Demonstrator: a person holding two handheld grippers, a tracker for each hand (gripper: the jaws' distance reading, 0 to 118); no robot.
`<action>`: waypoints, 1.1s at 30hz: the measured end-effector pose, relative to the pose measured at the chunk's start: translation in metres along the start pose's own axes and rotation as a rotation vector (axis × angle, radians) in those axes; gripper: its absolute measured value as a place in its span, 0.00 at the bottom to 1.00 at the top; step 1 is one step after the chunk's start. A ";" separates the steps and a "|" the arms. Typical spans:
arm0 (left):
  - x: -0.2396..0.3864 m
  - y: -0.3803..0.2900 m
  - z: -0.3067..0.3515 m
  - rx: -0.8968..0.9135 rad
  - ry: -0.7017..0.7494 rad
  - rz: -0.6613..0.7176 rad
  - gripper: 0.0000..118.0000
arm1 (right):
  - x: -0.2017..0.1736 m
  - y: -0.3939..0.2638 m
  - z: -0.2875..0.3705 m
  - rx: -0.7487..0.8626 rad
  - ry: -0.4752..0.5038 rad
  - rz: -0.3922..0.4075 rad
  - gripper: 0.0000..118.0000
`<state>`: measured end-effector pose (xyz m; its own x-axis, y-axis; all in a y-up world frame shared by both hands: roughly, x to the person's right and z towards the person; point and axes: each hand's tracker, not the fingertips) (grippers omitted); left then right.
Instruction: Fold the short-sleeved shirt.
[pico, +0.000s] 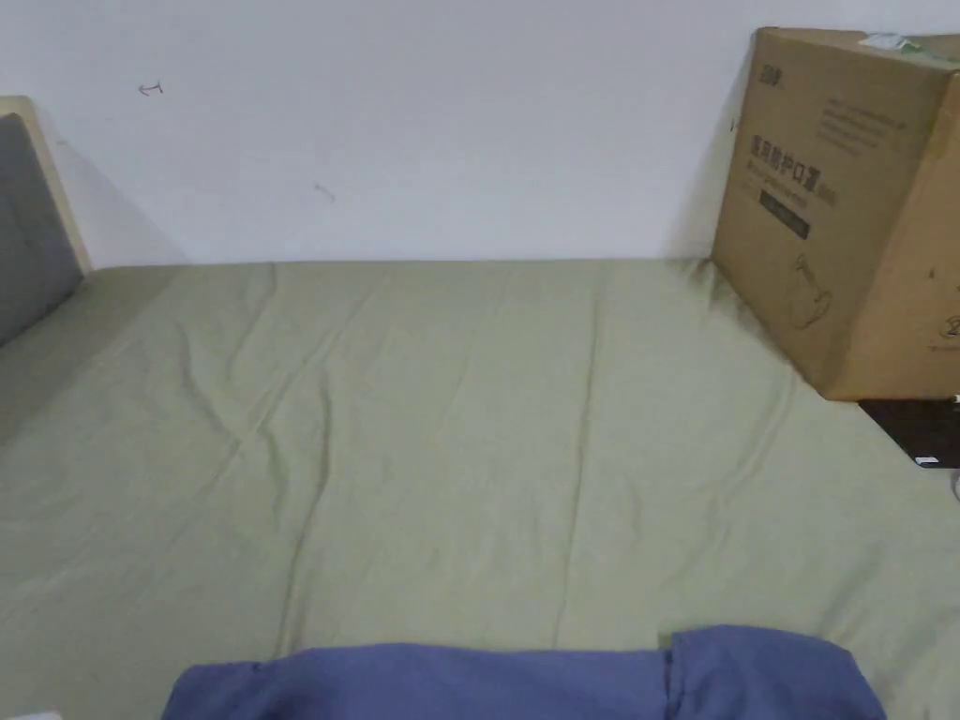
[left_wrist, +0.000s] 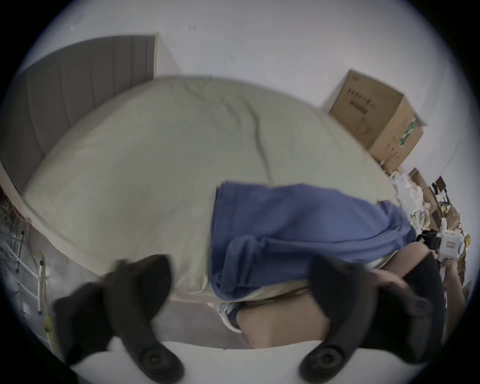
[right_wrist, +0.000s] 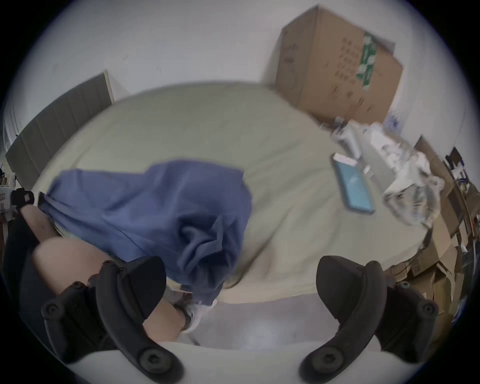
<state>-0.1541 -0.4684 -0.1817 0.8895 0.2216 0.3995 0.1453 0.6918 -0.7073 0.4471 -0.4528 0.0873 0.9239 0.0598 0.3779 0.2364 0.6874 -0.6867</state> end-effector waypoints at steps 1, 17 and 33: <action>0.001 -0.001 0.016 0.051 -0.021 0.004 0.21 | 0.005 -0.004 0.016 0.074 0.033 -0.016 0.79; -0.076 0.031 -0.098 -0.211 -0.390 0.335 0.97 | -0.038 0.015 0.076 0.210 0.164 -0.035 0.00; -0.029 0.052 -0.091 -0.191 -0.228 -0.013 0.06 | -0.069 0.036 0.062 0.175 0.197 -0.007 0.00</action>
<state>-0.1333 -0.5011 -0.2831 0.7701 0.3773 0.5144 0.2541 0.5582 -0.7898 0.3734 -0.3871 0.0747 0.9672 -0.0758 0.2425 0.2033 0.8031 -0.5600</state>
